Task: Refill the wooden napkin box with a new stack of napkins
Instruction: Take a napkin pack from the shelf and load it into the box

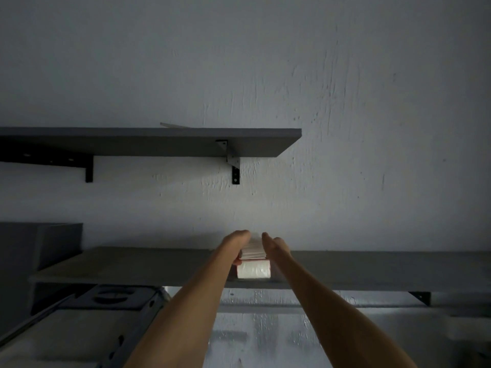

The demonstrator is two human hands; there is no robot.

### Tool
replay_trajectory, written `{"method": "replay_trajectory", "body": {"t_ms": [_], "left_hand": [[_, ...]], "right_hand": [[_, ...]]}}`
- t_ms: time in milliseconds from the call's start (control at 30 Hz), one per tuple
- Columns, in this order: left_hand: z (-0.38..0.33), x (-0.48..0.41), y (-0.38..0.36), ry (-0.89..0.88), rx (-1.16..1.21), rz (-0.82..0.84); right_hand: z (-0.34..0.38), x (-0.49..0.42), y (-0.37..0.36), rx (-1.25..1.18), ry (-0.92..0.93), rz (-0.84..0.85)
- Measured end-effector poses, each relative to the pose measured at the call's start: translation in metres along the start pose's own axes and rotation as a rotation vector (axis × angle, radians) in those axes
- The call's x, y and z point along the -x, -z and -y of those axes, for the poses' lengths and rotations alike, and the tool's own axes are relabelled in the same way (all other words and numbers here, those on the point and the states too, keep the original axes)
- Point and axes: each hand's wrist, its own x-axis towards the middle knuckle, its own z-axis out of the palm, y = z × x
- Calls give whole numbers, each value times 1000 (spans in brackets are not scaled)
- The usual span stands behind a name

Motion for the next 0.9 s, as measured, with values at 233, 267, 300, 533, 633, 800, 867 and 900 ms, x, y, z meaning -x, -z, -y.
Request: {"method": "replay_trajectory", "body": {"t_ms": [233,267,300,533,633,800,867,900], "left_hand": [[1,-14,15,98,211,83],[4,-17,17,114,255,96],[7,-17,20,128,296,103],[21,-11,31,186,578,212],[25,-9,34,178,665,222],[33,3,48,216,809,275],[41,16,52,165,821,311],[45,24,53,115,820,344]], "right_hand": [[14,12,2,29,15,3],[15,12,1,31,17,1],[13,11,1,34,14,5],[-13,-27,-11,-79,15,65],[-3,6,-6,-85,63,22],[11,46,5,-50,100,3],[12,60,9,-150,99,68],[10,69,12,-215,81,123]]}}
